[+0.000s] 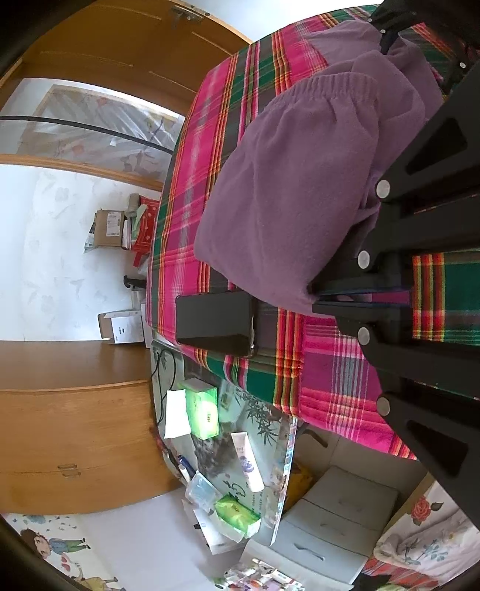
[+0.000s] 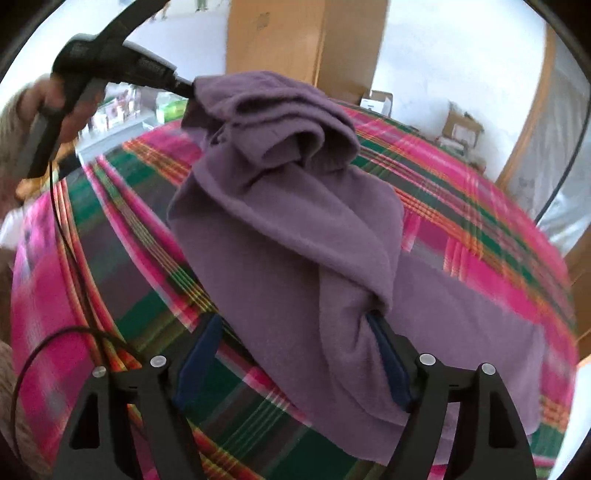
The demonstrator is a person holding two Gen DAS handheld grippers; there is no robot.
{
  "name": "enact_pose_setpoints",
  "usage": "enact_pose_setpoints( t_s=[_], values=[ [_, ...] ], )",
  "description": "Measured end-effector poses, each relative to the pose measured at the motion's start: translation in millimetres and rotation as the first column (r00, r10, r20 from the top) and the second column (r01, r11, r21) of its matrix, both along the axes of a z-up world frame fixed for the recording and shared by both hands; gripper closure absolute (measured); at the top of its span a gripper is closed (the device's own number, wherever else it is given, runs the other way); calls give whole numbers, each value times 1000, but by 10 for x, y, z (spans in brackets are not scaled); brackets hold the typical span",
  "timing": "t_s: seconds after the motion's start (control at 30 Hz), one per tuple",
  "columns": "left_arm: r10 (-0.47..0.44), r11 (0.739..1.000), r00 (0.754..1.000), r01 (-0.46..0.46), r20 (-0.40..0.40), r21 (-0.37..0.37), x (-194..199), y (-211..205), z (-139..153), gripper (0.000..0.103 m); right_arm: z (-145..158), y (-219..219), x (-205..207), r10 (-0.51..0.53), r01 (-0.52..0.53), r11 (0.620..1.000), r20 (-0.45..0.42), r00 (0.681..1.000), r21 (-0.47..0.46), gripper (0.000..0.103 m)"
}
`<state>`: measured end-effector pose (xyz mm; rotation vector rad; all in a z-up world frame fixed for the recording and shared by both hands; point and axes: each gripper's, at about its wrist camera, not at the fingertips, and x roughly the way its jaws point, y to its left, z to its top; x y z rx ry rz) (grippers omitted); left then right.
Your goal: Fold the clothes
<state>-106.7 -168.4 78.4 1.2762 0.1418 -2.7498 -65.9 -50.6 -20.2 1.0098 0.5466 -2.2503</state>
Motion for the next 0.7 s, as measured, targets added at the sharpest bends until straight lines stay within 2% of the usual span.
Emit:
enact_pose_setpoints(
  t_s=[0.2, 0.27, 0.3, 0.37, 0.4, 0.47, 0.7],
  values=[
    [-20, 1000, 1000, 21, 22, -1, -74, 29, -72, 100, -19, 142, -153, -86, 87, 996, 44, 995, -30, 26],
    [-28, 1000, 999, 27, 28, 11, -99, 49, -96, 100, -3, 185, -180, -122, 123, 992, 31, 992, -33, 50],
    [-30, 999, 999, 29, 31, 19, -112, 57, -107, 100, 6, 204, -196, -141, 142, 989, 23, 990, -32, 56],
    [-28, 999, 999, 27, 30, 31, -121, 71, -109, 100, 19, 247, -237, -182, 182, 983, 21, 983, -35, 78],
    [-27, 999, 999, 27, 27, 33, -121, 82, -103, 100, 30, 272, -259, -196, 197, 980, 22, 980, -42, 82],
    [-31, 999, 999, 31, 20, 31, -108, 107, -77, 100, 51, 325, -268, -207, 208, 976, 25, 978, -65, 86],
    [-31, 999, 999, 31, 5, 29, -23, 171, 6, 101, 191, 473, -186, -262, 255, 959, -43, 964, -120, 89]
  ],
)
